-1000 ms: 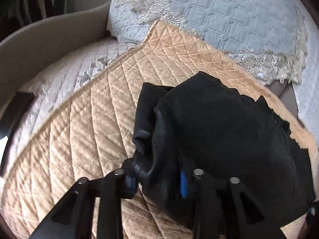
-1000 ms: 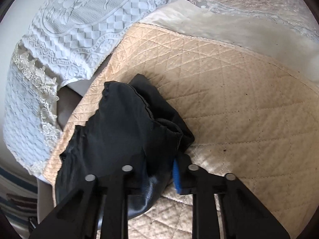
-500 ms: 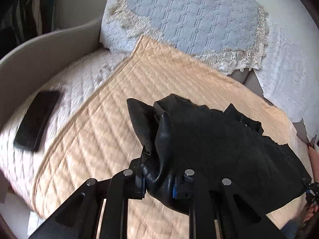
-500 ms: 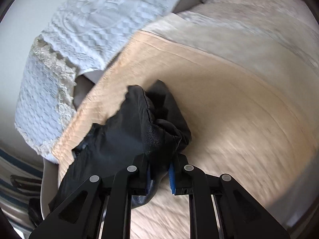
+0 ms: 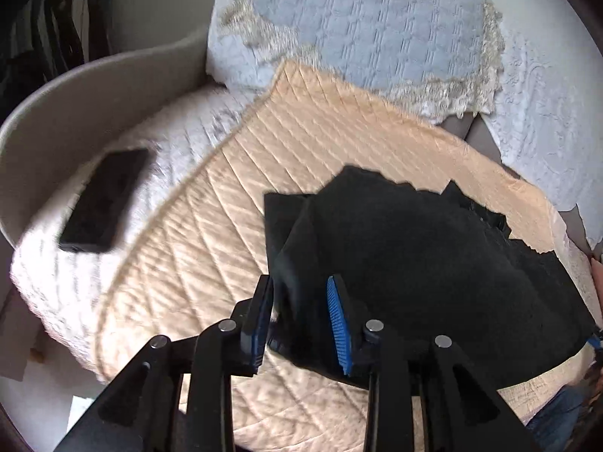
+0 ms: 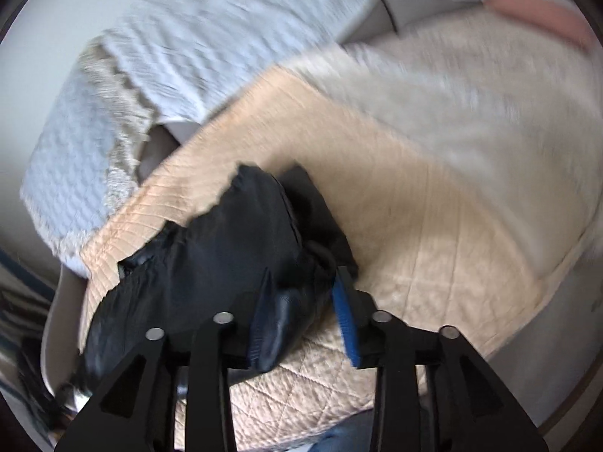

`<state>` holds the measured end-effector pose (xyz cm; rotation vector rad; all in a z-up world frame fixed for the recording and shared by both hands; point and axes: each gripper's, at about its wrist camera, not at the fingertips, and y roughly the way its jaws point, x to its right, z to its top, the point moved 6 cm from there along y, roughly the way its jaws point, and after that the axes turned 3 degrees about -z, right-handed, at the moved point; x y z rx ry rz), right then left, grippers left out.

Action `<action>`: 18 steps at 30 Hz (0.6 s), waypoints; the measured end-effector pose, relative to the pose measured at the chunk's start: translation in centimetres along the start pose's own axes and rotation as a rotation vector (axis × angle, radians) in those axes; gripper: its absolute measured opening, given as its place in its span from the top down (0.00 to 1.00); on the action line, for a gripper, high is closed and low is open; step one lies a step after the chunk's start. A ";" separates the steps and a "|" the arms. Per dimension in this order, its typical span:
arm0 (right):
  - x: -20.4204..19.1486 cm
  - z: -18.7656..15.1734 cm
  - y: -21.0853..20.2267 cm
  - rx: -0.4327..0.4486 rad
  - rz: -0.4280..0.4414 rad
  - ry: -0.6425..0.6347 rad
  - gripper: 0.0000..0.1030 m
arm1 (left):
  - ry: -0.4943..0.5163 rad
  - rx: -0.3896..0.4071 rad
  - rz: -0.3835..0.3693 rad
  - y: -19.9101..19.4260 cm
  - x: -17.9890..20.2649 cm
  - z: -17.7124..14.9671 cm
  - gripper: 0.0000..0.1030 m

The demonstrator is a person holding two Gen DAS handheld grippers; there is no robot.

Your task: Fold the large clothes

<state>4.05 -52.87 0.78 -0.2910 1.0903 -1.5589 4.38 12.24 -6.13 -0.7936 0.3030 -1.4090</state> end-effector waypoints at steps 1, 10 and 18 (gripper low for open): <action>-0.6 0.2 -0.5 0.021 0.022 -0.028 0.59 | 0.003 0.022 -0.008 -0.8 -0.1 0.2 0.69; -6.1 -1.5 7.8 -0.128 0.191 -0.212 0.64 | 0.149 0.033 -0.157 4.9 6.2 1.0 0.69; -4.2 0.7 8.3 -0.113 0.148 -0.109 0.84 | 0.157 0.002 -0.106 7.3 5.0 0.6 0.76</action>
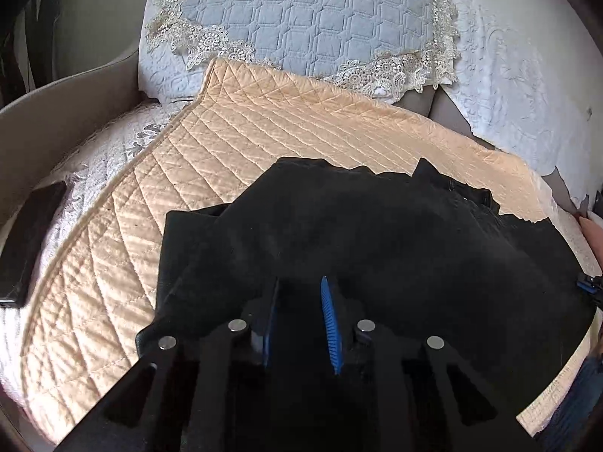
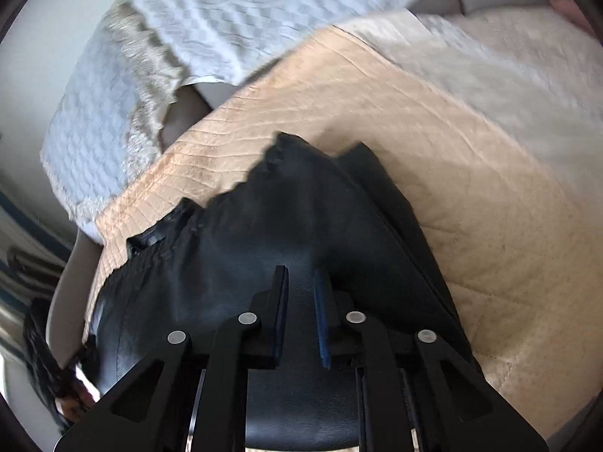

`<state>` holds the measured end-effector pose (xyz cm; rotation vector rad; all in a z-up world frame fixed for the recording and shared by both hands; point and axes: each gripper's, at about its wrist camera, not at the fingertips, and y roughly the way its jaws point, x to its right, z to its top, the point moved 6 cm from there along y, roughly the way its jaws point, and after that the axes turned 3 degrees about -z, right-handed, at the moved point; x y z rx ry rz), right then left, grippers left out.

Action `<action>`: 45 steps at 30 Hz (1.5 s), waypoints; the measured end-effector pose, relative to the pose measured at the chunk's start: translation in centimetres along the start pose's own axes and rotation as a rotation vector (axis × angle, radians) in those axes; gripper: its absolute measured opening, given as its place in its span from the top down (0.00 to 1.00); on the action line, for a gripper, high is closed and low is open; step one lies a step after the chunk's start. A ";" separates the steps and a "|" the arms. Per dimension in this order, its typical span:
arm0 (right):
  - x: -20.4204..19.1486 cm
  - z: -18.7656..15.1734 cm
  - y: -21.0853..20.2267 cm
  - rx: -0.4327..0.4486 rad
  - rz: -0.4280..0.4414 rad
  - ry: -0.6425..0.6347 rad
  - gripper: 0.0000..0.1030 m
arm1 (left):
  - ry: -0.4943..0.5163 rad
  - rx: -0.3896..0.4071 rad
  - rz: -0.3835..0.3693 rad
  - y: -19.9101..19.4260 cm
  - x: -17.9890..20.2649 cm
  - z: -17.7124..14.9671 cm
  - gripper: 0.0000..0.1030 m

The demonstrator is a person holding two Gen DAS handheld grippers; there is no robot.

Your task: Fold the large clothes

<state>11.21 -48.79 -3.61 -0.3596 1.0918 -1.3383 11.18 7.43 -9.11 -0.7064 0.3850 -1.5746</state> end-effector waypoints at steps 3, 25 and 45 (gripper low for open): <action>-3.5 1.2 -0.5 0.028 0.106 -0.063 0.84 | 0.014 0.032 -0.026 -1.5 1.3 1.6 0.73; 1.8 6.0 9.7 -0.039 0.140 0.055 1.00 | -0.088 -0.055 -0.018 8.1 -0.5 4.5 0.63; -2.8 -0.5 -0.4 0.009 -0.164 -0.102 0.71 | -0.070 0.019 0.035 -2.5 -3.9 0.2 0.57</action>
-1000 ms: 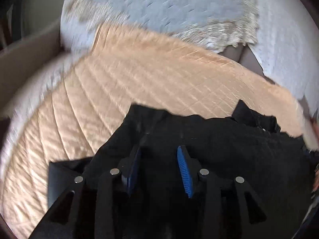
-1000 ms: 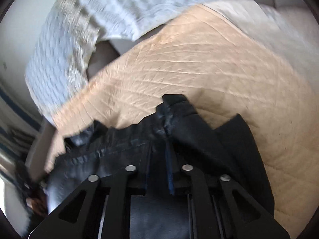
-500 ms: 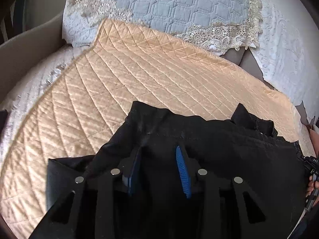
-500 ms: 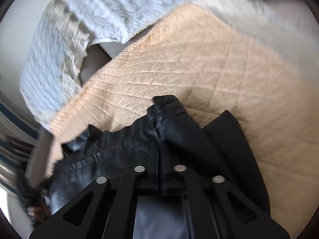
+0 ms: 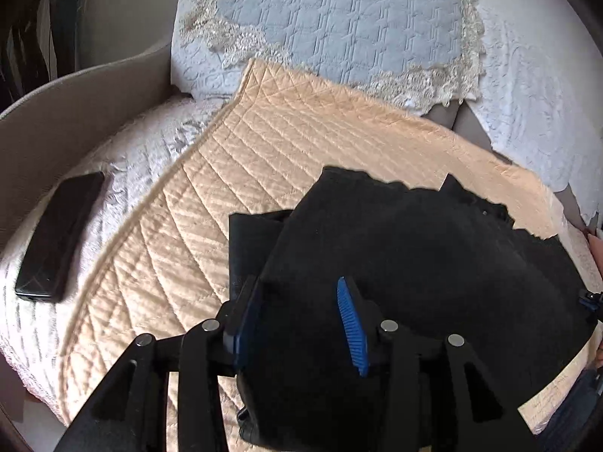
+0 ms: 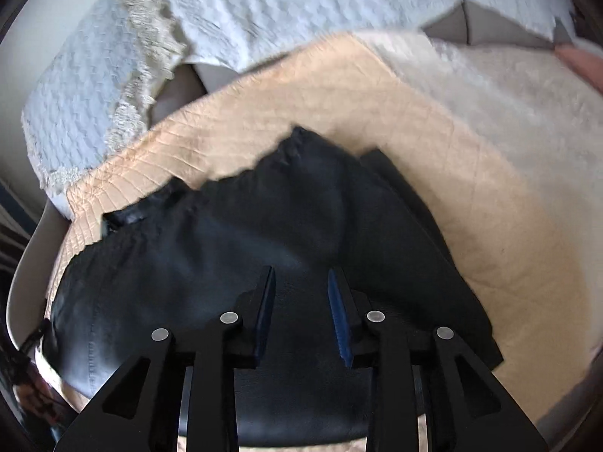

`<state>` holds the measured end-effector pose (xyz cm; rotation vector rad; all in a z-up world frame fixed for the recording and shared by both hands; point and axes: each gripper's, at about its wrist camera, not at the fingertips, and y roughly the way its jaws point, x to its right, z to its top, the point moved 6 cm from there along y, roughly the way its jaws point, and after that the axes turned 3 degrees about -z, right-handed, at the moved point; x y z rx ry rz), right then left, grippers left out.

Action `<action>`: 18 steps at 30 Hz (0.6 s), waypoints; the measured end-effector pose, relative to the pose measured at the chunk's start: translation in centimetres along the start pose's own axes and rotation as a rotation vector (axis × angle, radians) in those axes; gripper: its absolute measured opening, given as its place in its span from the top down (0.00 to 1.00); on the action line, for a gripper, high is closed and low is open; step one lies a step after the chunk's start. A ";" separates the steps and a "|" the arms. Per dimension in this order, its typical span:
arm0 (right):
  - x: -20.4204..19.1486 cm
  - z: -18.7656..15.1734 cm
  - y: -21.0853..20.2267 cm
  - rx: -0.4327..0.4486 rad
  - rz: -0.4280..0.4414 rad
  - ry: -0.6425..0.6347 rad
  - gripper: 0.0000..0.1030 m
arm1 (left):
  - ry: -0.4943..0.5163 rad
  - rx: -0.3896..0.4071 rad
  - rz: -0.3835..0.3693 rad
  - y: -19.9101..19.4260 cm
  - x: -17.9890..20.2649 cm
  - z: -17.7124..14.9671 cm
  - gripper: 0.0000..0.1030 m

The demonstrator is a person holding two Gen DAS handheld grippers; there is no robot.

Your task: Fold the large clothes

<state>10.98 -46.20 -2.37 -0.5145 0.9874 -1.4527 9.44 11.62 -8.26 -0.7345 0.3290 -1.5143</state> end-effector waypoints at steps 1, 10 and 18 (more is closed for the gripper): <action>-0.9 0.1 -0.7 0.015 0.025 -0.009 0.70 | -0.018 0.009 -0.011 -0.4 -0.2 0.2 0.53; -13.4 -4.0 -2.4 0.005 0.246 -0.189 0.63 | -0.230 -0.057 -0.067 1.6 -4.0 -0.8 0.33; -23.0 -8.6 -0.6 -0.055 0.343 -0.363 0.63 | -0.186 -0.061 -0.139 2.4 -1.5 -0.9 0.30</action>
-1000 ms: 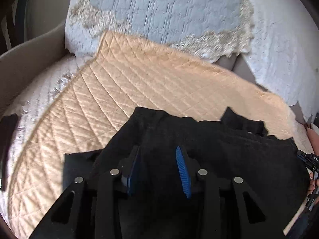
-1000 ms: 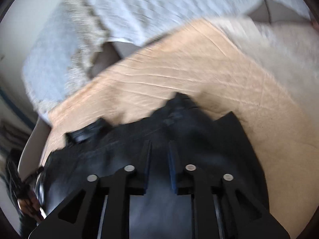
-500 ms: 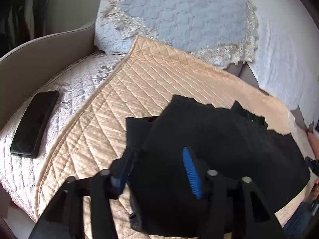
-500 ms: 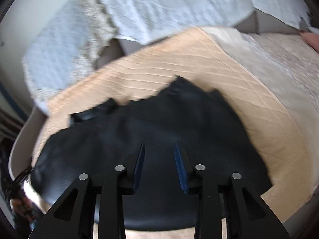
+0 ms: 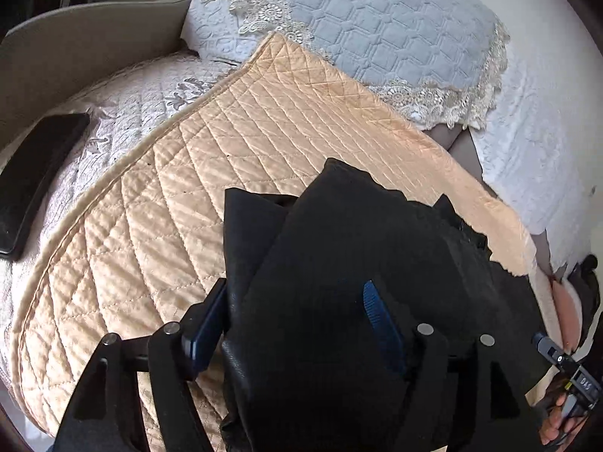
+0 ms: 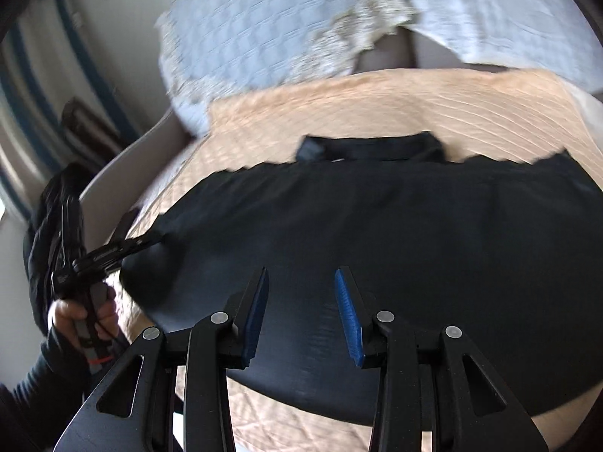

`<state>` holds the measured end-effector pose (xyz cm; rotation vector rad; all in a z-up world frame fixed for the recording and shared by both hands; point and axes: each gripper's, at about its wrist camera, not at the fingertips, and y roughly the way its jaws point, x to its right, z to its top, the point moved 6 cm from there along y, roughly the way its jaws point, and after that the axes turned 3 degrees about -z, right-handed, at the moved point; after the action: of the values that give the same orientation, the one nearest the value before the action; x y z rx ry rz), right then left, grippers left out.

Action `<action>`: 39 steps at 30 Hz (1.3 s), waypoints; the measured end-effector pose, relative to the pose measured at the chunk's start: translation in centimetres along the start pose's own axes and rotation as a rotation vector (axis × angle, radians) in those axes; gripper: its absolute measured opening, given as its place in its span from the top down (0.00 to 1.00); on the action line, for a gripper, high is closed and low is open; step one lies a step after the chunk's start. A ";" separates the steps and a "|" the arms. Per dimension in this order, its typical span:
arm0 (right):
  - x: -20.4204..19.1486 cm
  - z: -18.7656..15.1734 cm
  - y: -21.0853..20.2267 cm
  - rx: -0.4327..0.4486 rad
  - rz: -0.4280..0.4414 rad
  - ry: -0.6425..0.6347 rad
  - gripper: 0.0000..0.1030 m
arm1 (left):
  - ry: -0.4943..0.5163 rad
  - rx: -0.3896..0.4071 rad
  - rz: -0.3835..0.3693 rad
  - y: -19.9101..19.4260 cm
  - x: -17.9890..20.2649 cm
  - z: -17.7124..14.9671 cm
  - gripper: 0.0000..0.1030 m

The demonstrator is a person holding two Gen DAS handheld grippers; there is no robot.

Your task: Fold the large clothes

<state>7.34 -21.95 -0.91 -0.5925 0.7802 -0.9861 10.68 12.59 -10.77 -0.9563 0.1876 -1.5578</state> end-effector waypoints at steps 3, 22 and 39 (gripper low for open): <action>-0.8 -0.2 0.8 -0.007 -0.010 -0.031 0.63 | -0.017 -0.006 -0.019 -0.2 -0.1 -0.7 0.30; 4.5 -2.6 -2.7 0.010 -0.069 0.105 0.63 | 0.005 0.010 -0.068 -3.8 3.2 1.2 0.87; 9.6 -4.1 -6.8 0.071 -0.054 0.238 0.63 | 0.250 -0.234 -0.435 3.8 24.3 -5.5 0.89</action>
<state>3.80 -33.92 -1.15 -0.4406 0.9391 -1.1428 11.83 -12.01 -5.49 -1.0269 0.3617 -2.0930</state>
